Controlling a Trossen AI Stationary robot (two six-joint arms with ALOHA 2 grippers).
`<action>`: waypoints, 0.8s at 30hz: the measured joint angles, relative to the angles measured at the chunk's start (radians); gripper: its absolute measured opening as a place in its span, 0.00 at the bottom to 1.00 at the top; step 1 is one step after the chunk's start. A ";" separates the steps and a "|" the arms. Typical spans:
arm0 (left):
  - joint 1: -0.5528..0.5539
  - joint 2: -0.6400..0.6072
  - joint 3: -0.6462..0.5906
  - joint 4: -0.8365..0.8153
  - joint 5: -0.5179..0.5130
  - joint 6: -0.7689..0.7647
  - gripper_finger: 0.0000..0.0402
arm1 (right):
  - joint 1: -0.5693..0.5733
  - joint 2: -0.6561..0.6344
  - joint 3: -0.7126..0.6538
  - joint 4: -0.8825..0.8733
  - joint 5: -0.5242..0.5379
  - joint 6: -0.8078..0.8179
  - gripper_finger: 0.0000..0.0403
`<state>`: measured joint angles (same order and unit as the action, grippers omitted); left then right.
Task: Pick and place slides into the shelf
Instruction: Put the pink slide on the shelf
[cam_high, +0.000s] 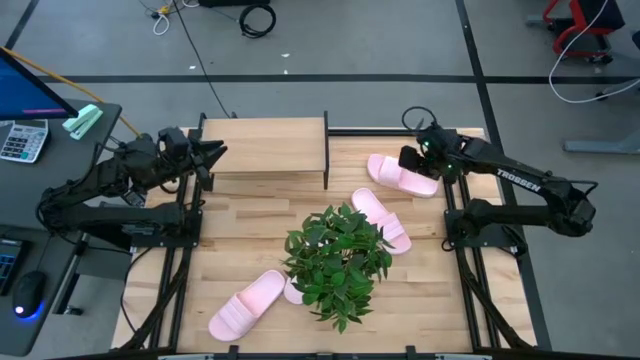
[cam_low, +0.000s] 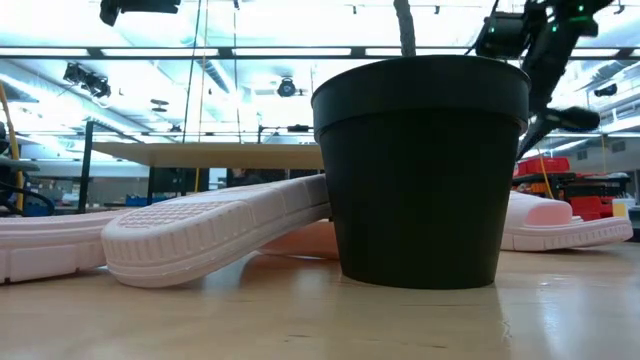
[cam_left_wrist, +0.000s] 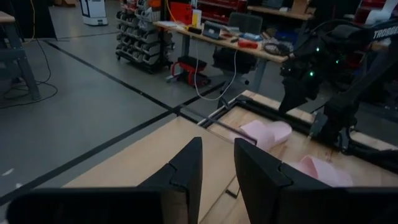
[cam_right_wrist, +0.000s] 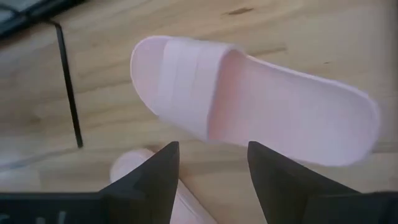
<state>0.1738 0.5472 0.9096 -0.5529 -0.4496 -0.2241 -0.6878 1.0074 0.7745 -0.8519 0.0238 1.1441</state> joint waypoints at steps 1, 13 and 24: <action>0.000 0.000 0.000 -0.008 0.000 0.000 0.24 | 0.003 0.000 -0.016 0.024 0.000 0.024 0.49; 0.000 0.000 0.000 -0.015 -0.001 -0.020 0.25 | 0.050 0.000 -0.125 0.124 0.020 0.140 0.49; 0.000 0.000 0.000 -0.013 -0.055 -0.042 0.27 | 0.063 0.000 -0.118 0.122 -0.129 -0.001 0.49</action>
<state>0.1738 0.5472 0.9096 -0.5657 -0.5046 -0.2659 -0.6247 1.0069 0.6567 -0.7302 -0.1048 1.1427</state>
